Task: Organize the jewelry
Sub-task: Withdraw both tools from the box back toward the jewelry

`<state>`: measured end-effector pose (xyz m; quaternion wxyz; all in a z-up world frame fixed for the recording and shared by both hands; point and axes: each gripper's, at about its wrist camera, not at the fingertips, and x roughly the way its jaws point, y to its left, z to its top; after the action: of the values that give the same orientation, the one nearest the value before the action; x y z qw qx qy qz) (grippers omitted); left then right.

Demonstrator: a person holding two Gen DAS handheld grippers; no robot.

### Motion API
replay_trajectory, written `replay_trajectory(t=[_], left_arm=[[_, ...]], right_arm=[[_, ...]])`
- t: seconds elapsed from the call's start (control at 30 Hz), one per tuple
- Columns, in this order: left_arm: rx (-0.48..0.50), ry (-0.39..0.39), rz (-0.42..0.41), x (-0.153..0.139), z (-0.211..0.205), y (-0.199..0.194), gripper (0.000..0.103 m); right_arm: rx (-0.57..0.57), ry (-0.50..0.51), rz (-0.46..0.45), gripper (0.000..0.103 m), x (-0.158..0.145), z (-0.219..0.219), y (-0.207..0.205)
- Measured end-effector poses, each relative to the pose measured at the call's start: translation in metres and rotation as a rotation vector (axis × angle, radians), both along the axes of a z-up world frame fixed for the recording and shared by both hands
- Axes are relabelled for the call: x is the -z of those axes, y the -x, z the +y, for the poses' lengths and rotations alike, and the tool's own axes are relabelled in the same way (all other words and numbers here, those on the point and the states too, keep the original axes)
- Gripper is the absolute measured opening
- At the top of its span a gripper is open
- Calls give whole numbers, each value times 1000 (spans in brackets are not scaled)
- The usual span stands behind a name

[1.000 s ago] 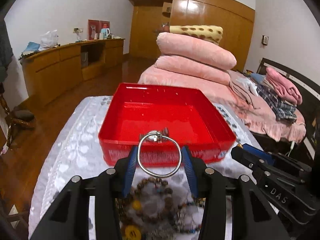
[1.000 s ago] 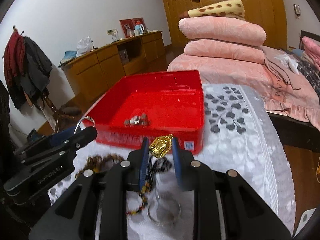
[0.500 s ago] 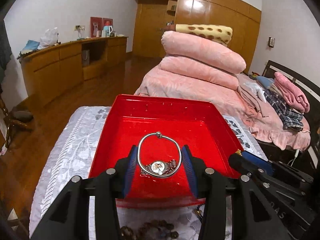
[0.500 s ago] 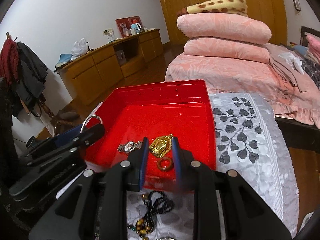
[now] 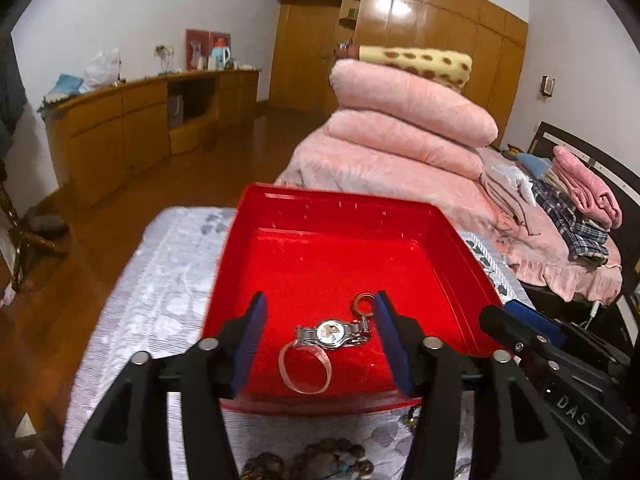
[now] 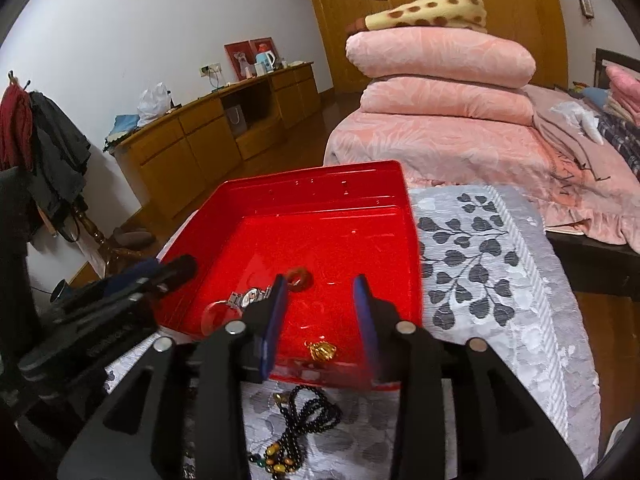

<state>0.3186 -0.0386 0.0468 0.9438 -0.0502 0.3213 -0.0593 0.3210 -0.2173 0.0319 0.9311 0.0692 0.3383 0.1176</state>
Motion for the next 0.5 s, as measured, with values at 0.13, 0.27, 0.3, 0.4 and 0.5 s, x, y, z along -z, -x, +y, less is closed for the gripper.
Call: replay_trajectory(t=[0.13, 0.27, 0.3, 0.4, 0.5], left_arm=[[-19, -8, -34, -7, 13, 21, 70], [-38, -14, -52, -7, 26, 46, 75], [-47, -16, -53, -8, 28, 49, 76], [-54, -25, -44, -3, 35, 64, 77], [-65, -39, -27, 5, 40, 81, 77]], right_arm=[[4, 18, -25, 48, -1, -4, 20], [2, 30, -28, 50, 2, -9, 41], [2, 30, -27, 51, 5, -11, 48], [-1, 36, -15, 52, 13, -11, 67], [-4, 47, 1, 52, 23, -11, 85]])
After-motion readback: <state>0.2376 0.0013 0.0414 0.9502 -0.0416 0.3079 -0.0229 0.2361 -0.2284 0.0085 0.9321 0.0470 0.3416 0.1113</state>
